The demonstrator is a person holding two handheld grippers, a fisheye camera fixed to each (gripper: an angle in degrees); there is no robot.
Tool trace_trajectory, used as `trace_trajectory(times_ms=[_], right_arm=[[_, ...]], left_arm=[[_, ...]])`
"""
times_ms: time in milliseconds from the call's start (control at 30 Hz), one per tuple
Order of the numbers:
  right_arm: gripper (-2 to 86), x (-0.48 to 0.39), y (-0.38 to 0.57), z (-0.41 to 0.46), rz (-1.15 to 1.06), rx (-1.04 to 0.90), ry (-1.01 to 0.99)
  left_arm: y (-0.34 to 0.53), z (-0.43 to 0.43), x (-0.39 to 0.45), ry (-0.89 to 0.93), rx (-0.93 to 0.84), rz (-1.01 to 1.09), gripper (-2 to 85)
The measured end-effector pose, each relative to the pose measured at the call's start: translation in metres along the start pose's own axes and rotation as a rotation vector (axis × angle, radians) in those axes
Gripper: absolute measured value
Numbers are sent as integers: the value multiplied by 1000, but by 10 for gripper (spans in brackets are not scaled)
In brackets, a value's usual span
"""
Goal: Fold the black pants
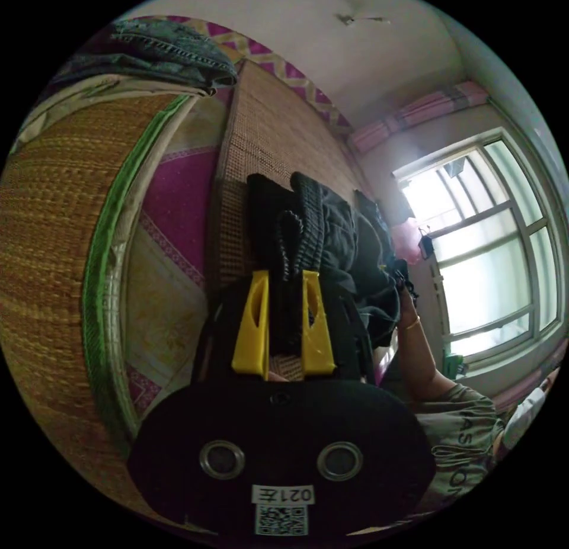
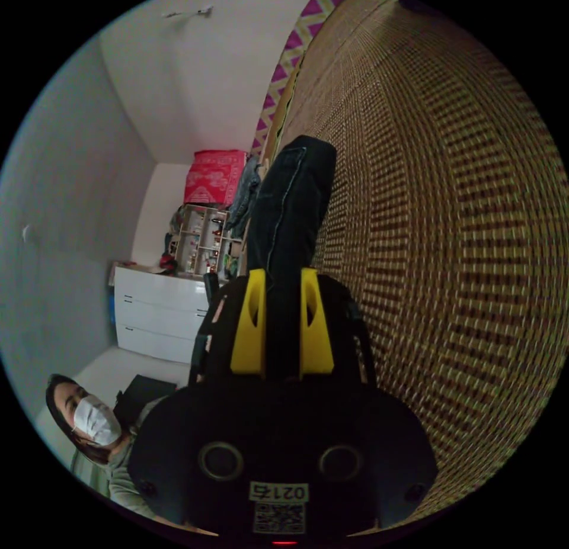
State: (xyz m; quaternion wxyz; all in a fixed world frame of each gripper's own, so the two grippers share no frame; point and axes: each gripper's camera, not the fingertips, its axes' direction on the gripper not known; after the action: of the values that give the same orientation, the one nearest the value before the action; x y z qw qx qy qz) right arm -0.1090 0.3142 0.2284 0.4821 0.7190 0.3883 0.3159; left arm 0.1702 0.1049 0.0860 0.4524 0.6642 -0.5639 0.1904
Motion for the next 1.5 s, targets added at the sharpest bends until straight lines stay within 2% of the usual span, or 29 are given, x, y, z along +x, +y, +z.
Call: trace_trajectory(times_ms=[100, 200, 300, 400, 467, 600, 700, 767, 800, 833, 933, 1100, 1200, 1267, 1300, 1367, 1500], right_arm=[[76, -2, 0, -10, -7, 26, -52], [73, -31, -1, -29, -97, 12, -81], [72, -65, -3, -78, -204, 45, -61], [72, -96, -13, -153, -277, 137, 8], [73, -120, -29, -217, -306, 213, 126], [78, -140, -65, -290, -277, 304, 280], [100, -132, -94, -320, -161, 379, 475], [114, -116, -102, -321, -18, 432, 755], [115, -112, -102, -318, -6, 430, 807], [115, -103, -100, -311, 12, 412, 866], [109, -90, -87, -284, -41, 390, 840], [84, -117, -55, -190, -358, 282, 741], [74, -158, -33, -103, -608, 210, 647], [77, -192, -19, -21, -787, 133, 582], [78, -200, -17, 0, -827, 119, 577], [80, -231, -6, 92, -1023, 64, 640], [77, -273, 3, 244, -1282, -130, 843]], left_arm=[[-1, -12, 9, 70, 51, -21, 54], [-10, -30, 64, 120, 92, 96, 50], [-37, -25, 139, 135, 103, 219, 50], [-79, 16, 210, 173, 98, 291, 50], [-115, 68, 258, 228, 94, 301, 50], [-163, 150, 312, 305, 84, 209, 52], [-186, 211, 340, 244, 85, 149, 60], [-179, 250, 339, 179, 43, 120, 46], [-175, 256, 337, 183, 25, 123, 41], [-166, 263, 332, 193, 2, 143, 33], [-136, 251, 319, 179, -14, 238, 17], [-72, 174, 300, 55, 54, 360, -7], [-20, 112, 299, -214, 152, 457, -9], [27, 67, 293, -512, 273, 431, -9], [40, 56, 290, -580, 312, 422, -10], [91, 17, 275, -780, 417, 438, -10], [146, -34, 236, -980, 473, 319, -10]])
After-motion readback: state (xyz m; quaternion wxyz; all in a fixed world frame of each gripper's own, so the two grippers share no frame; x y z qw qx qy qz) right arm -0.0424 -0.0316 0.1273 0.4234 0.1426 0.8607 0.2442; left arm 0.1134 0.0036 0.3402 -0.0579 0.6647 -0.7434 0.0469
